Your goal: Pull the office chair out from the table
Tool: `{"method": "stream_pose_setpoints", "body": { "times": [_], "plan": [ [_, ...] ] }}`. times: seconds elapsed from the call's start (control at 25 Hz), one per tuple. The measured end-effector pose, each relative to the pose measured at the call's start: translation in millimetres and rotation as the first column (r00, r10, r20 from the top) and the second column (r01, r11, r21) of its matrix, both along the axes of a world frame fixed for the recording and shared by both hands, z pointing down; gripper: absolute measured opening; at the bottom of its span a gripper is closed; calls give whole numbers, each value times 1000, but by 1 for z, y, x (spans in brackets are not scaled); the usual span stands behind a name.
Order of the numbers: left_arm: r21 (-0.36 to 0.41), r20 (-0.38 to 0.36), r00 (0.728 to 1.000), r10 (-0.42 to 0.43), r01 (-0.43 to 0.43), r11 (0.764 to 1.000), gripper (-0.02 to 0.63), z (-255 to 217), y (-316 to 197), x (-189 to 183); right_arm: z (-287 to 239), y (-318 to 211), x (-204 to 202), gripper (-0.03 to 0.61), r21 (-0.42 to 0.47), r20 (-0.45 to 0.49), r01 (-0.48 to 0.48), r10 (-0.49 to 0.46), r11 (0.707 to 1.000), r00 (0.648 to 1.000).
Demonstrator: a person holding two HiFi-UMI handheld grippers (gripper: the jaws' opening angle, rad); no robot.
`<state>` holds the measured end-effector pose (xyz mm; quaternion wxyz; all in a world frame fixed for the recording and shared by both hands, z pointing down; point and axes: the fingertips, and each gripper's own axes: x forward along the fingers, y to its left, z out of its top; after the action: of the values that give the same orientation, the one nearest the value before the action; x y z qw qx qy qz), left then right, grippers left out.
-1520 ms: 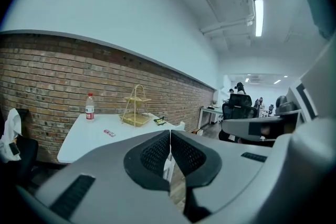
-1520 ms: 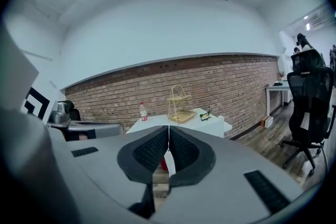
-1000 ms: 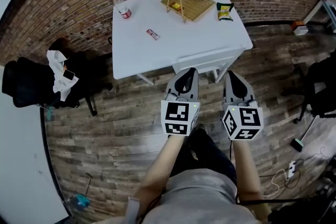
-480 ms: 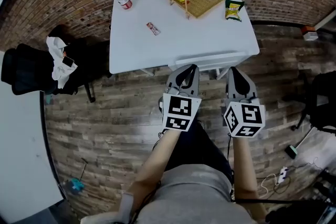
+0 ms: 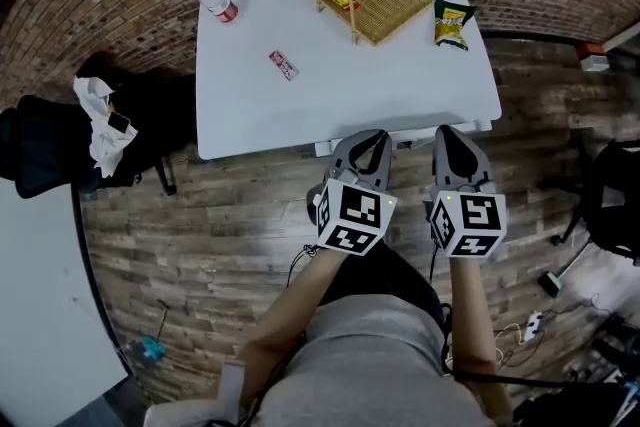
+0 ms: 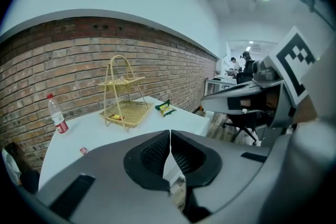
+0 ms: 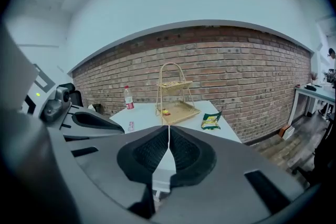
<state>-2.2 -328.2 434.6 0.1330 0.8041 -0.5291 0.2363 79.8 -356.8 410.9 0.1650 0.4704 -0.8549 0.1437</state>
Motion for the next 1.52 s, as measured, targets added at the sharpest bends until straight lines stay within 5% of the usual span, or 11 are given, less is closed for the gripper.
{"method": "stream_pose_setpoints", "body": {
  "times": [0.64,0.88,1.04,1.2,1.4,1.48,1.52],
  "plan": [
    [-139,23,991,130,-126,982,17,36,-30,2,54,-20,-34,17,-161,-168,217,-243,963,955],
    [-198,0,985,175,-172,965,18,43,-33,8,59,-21,-40,17,-207,-215,333,-375,920,902],
    [-230,65,976,207,-187,955,20,50,-30,12,63,-19,-37,17,-224,-258,403,-453,887,853],
    [-247,128,960,250,-213,945,95,54,-26,21,70,-14,-34,17,-268,-304,496,-561,826,770],
    [-319,159,933,324,-262,911,140,65,-20,36,75,-4,-38,30,-278,-408,644,-695,712,592],
    [-347,206,909,363,-279,895,160,71,-18,38,79,0,-41,166,-297,-421,684,-734,666,533],
    [-360,229,896,381,-286,888,161,74,-17,39,82,1,-41,170,-306,-428,697,-747,649,508]
  ]
}}
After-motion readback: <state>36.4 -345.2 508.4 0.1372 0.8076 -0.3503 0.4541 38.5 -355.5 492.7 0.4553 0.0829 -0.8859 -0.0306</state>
